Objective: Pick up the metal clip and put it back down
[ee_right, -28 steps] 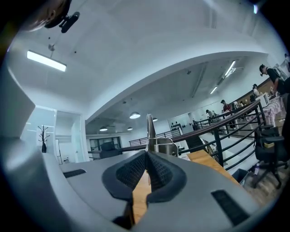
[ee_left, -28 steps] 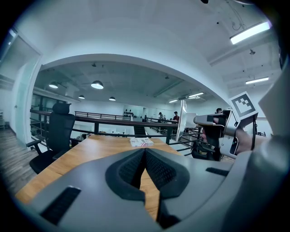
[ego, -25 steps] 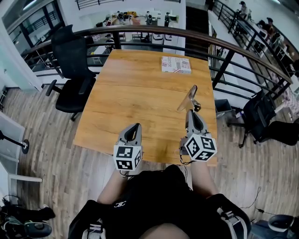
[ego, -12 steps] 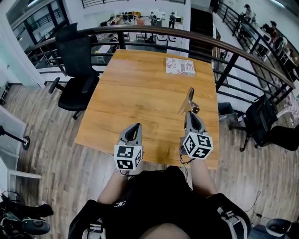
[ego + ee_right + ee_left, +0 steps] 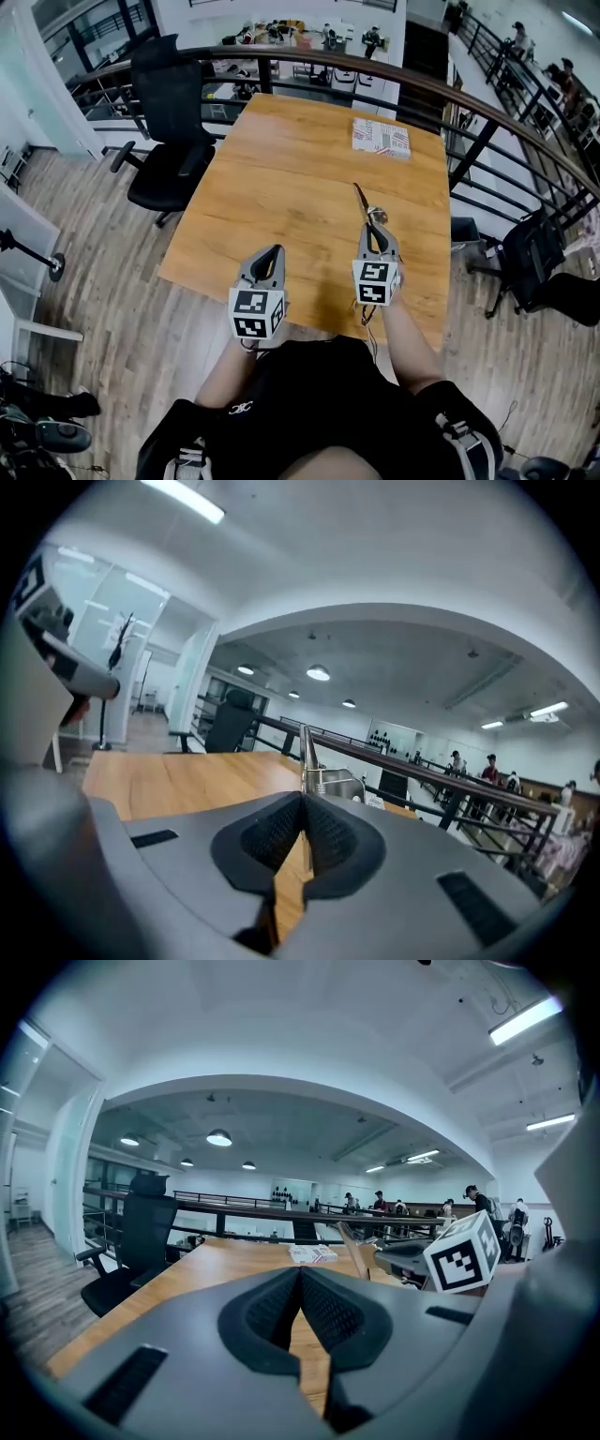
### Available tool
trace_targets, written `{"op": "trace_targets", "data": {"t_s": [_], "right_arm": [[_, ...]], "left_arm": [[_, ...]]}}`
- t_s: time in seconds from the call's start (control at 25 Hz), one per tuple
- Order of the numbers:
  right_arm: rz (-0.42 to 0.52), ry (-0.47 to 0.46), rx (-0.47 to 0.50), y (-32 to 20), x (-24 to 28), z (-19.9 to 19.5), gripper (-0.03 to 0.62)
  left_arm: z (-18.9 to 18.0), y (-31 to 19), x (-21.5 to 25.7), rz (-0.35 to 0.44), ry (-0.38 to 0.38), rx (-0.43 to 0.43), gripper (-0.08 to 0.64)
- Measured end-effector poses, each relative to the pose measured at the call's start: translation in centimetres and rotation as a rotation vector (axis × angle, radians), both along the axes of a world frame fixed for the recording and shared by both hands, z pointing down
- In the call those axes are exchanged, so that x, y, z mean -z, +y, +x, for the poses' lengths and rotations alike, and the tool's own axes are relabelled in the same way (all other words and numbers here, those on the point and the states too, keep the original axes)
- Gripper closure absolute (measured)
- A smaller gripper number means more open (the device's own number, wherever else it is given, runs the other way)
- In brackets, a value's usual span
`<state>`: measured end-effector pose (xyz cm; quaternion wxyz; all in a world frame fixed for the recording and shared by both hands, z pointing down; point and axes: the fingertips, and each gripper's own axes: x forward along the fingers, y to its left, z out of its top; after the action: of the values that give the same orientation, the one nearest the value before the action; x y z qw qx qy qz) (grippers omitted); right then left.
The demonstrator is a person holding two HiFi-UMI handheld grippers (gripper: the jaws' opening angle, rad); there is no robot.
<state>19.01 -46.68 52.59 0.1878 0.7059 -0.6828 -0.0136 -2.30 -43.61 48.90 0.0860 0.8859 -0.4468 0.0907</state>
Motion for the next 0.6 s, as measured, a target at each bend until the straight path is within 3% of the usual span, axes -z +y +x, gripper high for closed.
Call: {"op": "trace_targets", "data": {"t_s": [0.4, 0.6], "right_arm": [[-0.135, 0.355, 0.136, -5.8, -8.6, -2.5, 0.566], [-0.248, 0.554, 0.226, -6.5, -14.0, -3.5, 0.565]], "left_arm": [[-4.4, -0.9, 0.3, -0.001, -0.008, 0.111, 0.546], [-6.2, -0.5, 0.3, -0.005, -0.008, 0.161, 0.546]]}}
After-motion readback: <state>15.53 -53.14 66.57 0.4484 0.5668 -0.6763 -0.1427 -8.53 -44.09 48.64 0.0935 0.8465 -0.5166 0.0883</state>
